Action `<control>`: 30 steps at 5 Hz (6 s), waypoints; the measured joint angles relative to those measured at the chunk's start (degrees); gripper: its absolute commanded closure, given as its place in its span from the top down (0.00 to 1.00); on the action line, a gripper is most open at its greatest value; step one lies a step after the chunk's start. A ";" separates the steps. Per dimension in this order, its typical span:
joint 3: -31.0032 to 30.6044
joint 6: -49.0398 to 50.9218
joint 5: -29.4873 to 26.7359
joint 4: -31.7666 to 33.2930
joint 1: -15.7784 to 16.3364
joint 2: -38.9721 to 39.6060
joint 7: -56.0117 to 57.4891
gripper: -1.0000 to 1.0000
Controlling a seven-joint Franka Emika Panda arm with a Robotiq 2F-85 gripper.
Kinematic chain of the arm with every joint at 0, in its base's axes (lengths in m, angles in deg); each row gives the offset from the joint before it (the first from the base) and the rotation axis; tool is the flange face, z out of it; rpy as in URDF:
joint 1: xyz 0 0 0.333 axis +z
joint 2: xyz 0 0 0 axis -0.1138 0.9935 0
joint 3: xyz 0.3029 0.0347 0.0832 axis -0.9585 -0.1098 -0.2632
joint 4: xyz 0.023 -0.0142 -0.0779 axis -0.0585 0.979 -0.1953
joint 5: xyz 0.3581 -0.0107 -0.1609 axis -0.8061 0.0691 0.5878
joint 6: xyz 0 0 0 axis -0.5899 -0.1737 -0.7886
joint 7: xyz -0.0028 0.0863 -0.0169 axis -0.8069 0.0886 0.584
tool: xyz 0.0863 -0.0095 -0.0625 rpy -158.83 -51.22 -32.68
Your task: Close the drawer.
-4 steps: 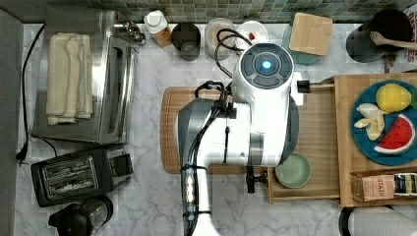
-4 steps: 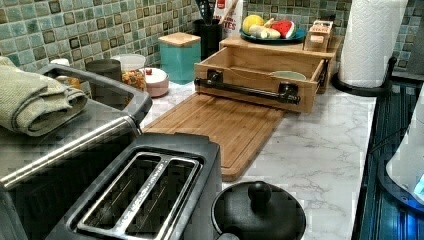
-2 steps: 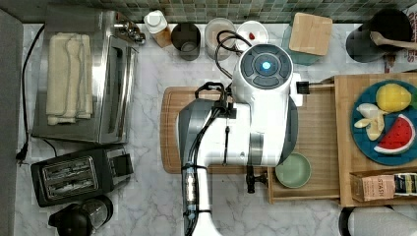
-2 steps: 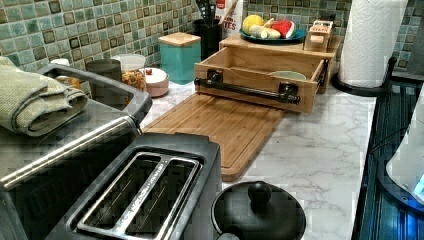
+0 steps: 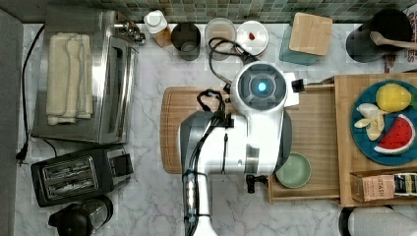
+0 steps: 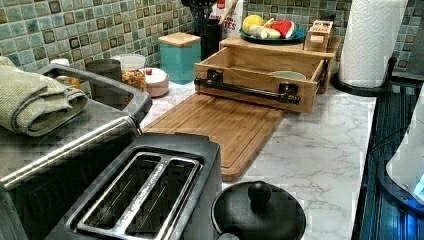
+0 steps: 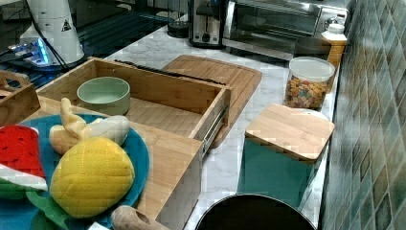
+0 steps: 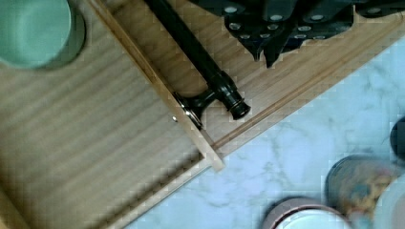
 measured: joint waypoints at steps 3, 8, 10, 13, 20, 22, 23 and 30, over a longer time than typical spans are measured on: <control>-2.10 -0.67 0.00 13.43 6.01 -7.07 12.35 0.00; -2.68 -12.09 2.71 18.91 8.78 0.02 18.00 0.00; -2.54 -15.16 8.16 23.95 8.25 0.27 18.20 0.00; 2.34 -21.60 7.65 24.17 7.66 3.54 25.50 0.00; 9.97 -20.67 -9.48 19.36 -7.28 7.32 66.29 0.00; 14.94 -12.84 -9.66 8.84 -10.77 13.65 69.37 0.00; 15.16 -12.51 -9.88 5.82 -12.07 16.21 69.37 0.00; 15.32 -16.31 -4.66 8.62 -10.35 14.48 69.03 0.00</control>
